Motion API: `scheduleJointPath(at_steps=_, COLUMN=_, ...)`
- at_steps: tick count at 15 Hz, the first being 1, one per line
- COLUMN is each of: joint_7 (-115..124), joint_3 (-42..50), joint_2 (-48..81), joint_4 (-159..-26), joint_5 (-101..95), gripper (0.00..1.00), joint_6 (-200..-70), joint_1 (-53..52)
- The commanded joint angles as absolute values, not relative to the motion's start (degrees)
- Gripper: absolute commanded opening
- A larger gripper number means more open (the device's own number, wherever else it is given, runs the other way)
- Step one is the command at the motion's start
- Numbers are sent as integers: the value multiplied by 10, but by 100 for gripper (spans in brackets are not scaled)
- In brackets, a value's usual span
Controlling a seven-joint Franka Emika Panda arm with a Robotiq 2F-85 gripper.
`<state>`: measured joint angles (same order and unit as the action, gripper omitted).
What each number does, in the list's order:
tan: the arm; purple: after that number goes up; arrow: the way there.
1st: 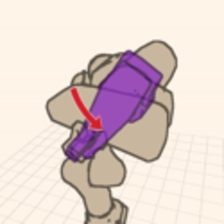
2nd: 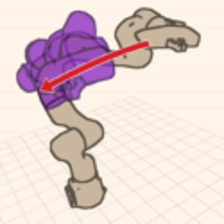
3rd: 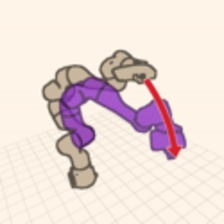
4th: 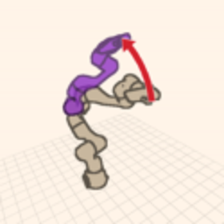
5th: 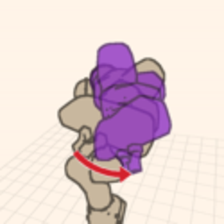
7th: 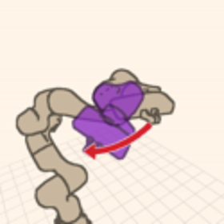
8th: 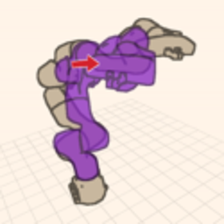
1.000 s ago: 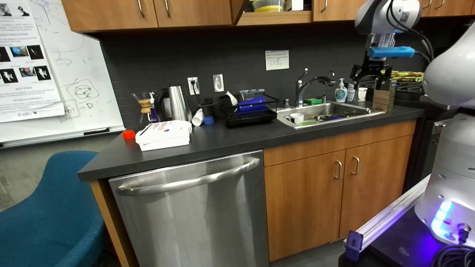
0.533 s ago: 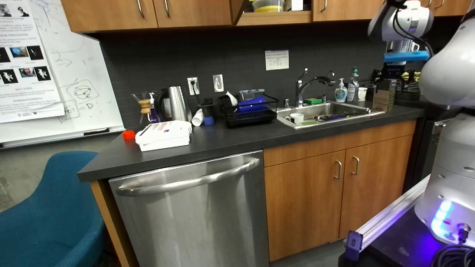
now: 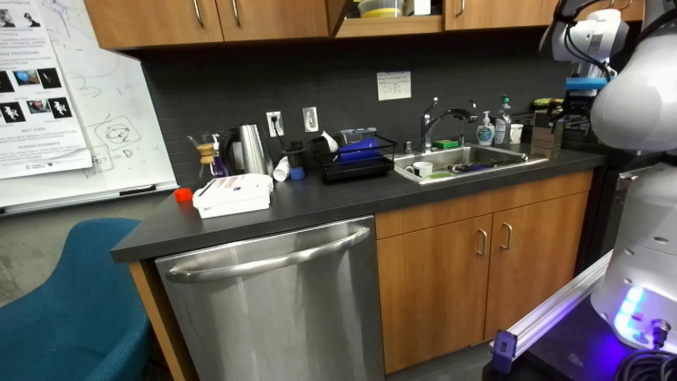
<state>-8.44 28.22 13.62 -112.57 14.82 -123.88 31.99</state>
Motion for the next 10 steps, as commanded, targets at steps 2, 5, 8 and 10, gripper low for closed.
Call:
scheduleJointPath(at_steps=2, joint_7=-211, joint_3=248, joint_2=181, joint_4=-1061, joint_5=154, gripper=100, joint_6=-1252, joint_1=364)
scheduleJointPath(at_steps=5, joint_7=-293, joint_3=218, joint_2=181, joint_4=-1063, joint_5=149, gripper=100, joint_6=-1268, joint_1=380)
scheduleJointPath(at_steps=8, joint_7=-358, joint_3=196, joint_2=174, joint_4=-1086, joint_5=130, gripper=100, joint_6=-1311, joint_1=380)
scheduleJointPath(at_steps=10, joint_7=-398, joint_3=190, joint_2=167, joint_4=-1099, joint_5=106, gripper=100, joint_6=-1328, joint_1=378)
